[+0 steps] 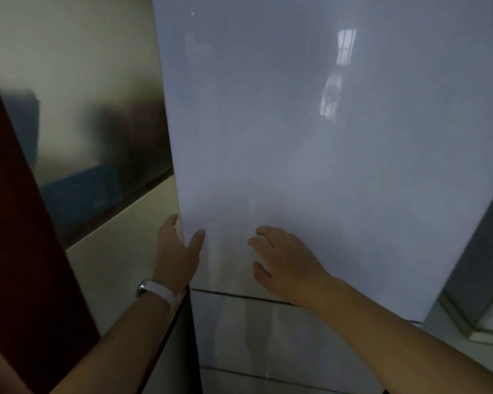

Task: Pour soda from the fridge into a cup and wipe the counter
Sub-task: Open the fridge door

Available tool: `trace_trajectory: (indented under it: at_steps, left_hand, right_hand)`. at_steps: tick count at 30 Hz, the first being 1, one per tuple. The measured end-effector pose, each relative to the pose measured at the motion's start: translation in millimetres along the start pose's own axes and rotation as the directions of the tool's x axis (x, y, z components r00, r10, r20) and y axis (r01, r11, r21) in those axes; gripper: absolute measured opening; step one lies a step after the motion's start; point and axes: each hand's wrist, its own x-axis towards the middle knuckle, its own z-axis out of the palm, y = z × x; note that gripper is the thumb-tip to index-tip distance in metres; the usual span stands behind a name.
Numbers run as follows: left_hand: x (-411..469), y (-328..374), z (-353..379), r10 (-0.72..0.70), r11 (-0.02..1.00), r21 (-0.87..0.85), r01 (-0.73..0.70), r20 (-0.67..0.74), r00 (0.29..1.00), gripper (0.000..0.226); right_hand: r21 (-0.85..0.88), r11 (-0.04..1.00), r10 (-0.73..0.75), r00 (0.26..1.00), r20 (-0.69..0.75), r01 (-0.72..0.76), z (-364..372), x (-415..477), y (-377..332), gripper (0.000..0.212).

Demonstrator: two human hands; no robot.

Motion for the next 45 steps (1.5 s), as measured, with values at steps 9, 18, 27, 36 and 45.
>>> trace_trajectory:
  at_steps: [9, 18, 27, 36, 45]
  left_hand:
    - [61.1, -16.1, 32.8, 0.002, 0.922, -0.387, -0.017, -0.04, 0.999, 0.068]
    - [60.9, -26.2, 45.6, -0.074, 0.899, -0.438, 0.015, -0.119, 0.99, 0.047]
    - [55.5, -22.1, 36.5, -0.075, 0.946, -0.323, 0.021, -0.156, 0.985, 0.071]
    - [25.7, -15.2, 21.9, -0.055, 0.956, -0.295, 0.003, -0.168, 0.984, 0.062]
    - [-61.9, 13.8, -12.1, -0.086, 0.942, -0.334, -0.022, -0.304, 0.949, 0.043]
  right_hand:
    - [-0.244, 0.966, -0.142, 0.96, -0.239, 0.082, 32.0, 64.0, 0.9, 0.051]
    - [-0.411, 0.911, -0.162, 0.94, -0.3, 0.026, 48.8, 72.2, 4.9, 0.061]
    - [-0.475, 0.88, -0.15, 0.946, -0.287, -0.004, 50.4, 71.4, 2.2, 0.061]
    - [-0.469, 0.883, -0.139, 0.956, -0.259, 0.001, 40.3, 52.7, -14.8, 0.063]
    - [-0.412, 0.91, -0.162, 0.953, -0.256, 0.043, 14.9, -5.8, -56.4, 0.071]
